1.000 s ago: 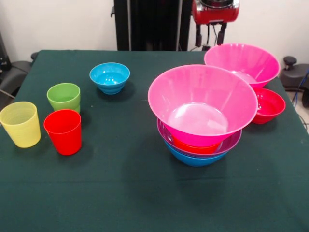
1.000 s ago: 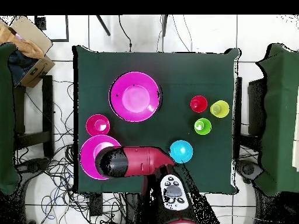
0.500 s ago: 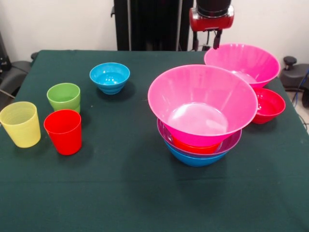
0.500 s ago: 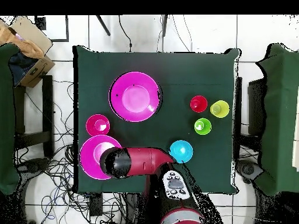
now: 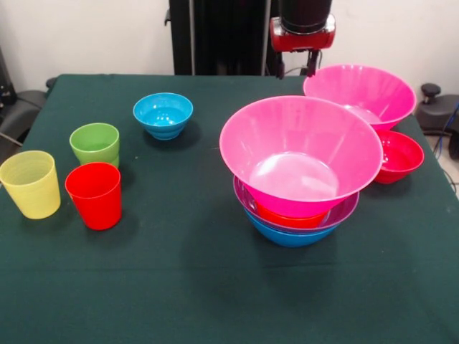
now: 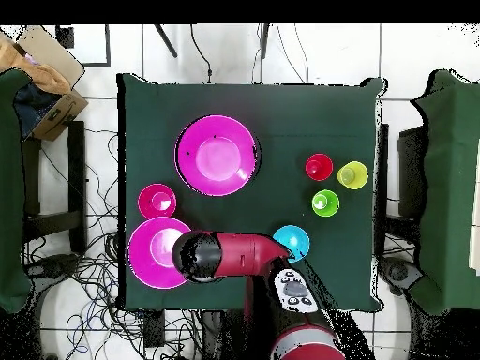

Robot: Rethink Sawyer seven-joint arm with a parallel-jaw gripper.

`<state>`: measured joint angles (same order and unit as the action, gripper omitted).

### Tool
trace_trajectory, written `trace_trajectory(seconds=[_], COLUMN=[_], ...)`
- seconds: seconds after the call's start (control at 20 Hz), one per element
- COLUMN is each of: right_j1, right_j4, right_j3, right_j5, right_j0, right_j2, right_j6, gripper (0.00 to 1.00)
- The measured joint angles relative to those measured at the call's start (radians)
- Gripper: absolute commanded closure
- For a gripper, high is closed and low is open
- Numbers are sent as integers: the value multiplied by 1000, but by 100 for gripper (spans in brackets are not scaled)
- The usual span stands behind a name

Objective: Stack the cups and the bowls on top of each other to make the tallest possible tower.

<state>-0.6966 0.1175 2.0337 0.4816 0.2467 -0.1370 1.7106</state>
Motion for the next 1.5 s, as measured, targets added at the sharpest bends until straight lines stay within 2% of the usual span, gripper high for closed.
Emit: trace_trajectory(seconds=[0.3,0.45,0.65,0.9,1.05,1.2,1.5], right_j1=[6,3,6,22,44,58,84], right_j4=[0,0,5,25,27,26,0], right_j3=[-18,-12,-2,-2,-3,-3,-4], right_j5=[2,-54,-228,-385,-444,-417,-139], right_j0=[6,36,93,101,89,71,8], right_j2=[-2,-27,-66,-70,-70,-70,-71], right_j6=[0,0,0,0,0,0,0], gripper=[0,0,0,0,0,0,0])
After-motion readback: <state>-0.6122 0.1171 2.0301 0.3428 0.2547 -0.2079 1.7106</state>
